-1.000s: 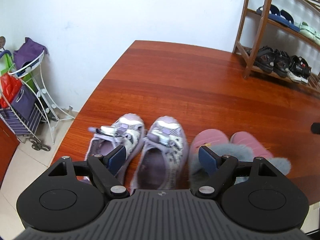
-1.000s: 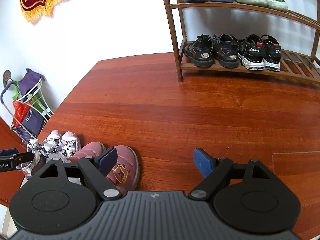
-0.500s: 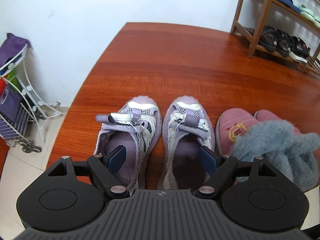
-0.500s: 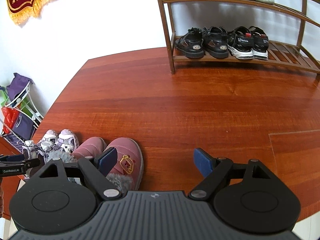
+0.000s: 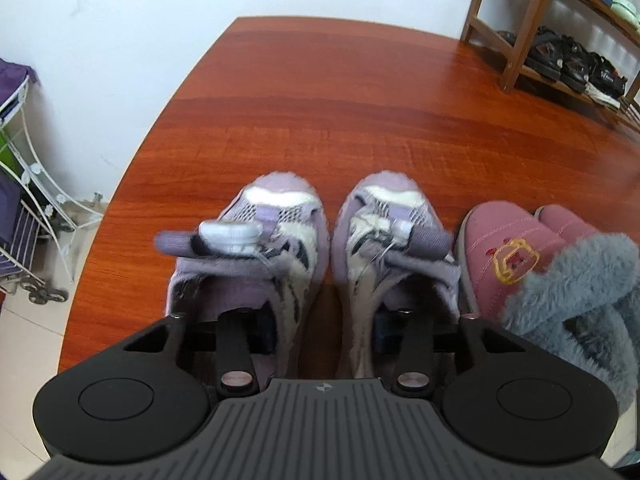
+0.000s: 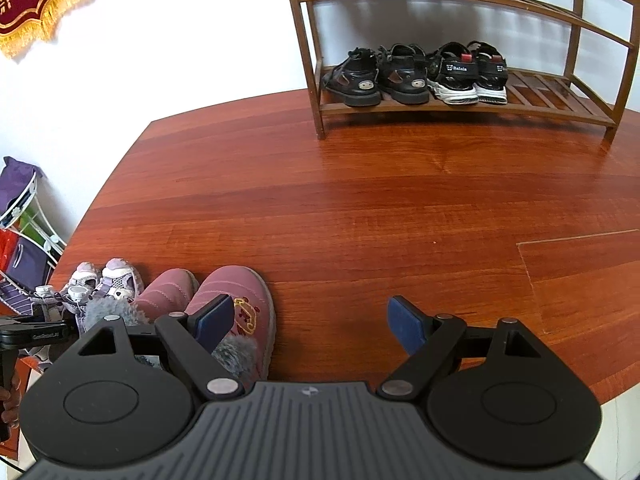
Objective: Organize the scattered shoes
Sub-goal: 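Grasp the lavender sneakers with the left tool while the right tool grasps the pink slippers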
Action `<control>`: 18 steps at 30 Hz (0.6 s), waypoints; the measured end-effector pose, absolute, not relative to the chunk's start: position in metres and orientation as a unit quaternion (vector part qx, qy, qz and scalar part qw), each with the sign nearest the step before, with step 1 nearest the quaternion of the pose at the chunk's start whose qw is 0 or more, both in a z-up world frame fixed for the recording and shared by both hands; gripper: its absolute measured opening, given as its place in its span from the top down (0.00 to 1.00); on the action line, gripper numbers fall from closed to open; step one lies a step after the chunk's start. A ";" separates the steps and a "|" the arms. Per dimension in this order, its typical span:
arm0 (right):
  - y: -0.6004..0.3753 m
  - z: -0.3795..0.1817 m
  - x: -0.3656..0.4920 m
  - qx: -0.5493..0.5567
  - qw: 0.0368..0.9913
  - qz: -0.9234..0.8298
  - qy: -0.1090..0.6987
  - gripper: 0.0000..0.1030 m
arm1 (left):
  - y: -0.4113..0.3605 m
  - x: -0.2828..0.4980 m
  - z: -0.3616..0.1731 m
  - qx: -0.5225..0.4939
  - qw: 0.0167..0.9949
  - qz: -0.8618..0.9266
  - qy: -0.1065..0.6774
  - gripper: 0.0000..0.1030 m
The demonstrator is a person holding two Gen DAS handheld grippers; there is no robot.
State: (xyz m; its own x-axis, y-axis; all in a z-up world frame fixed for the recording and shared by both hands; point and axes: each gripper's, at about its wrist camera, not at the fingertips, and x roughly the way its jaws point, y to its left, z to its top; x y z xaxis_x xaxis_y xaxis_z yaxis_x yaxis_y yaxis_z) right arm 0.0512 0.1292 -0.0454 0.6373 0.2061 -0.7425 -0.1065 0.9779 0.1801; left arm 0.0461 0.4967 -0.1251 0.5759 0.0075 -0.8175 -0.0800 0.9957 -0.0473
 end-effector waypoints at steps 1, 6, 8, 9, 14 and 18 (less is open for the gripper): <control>0.129 -0.045 0.051 0.060 0.903 0.085 0.417 0.14 | 0.496 0.047 -0.125 -0.042 0.887 0.025 0.460 0.69; 0.127 -0.044 0.049 0.062 0.905 0.080 0.414 0.14 | 0.494 0.050 -0.125 -0.047 0.886 0.029 0.460 0.68; 0.129 -0.043 0.047 0.061 0.905 0.084 0.413 0.14 | 0.492 0.050 -0.126 -0.042 0.887 0.029 0.459 0.63; 0.130 -0.043 0.047 0.061 0.904 0.087 0.414 0.14 | 0.490 0.050 -0.126 -0.037 0.887 0.028 0.458 0.62; 0.143 -0.042 0.043 0.058 0.899 0.111 0.419 0.14 | 0.488 0.051 -0.129 -0.034 0.892 0.035 0.450 0.62; 0.160 -0.042 0.038 0.056 0.893 0.135 0.425 0.14 | 0.495 0.045 -0.131 -0.064 0.898 0.052 0.432 0.74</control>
State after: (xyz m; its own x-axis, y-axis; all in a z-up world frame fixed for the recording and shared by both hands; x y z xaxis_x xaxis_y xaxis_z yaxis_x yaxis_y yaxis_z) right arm 0.0379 0.1600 -0.0416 0.6028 0.2894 -0.7436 -0.1946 0.9571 0.2148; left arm 0.0447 0.4949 -0.1307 0.6221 0.0386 -0.7820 -0.1496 0.9862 -0.0703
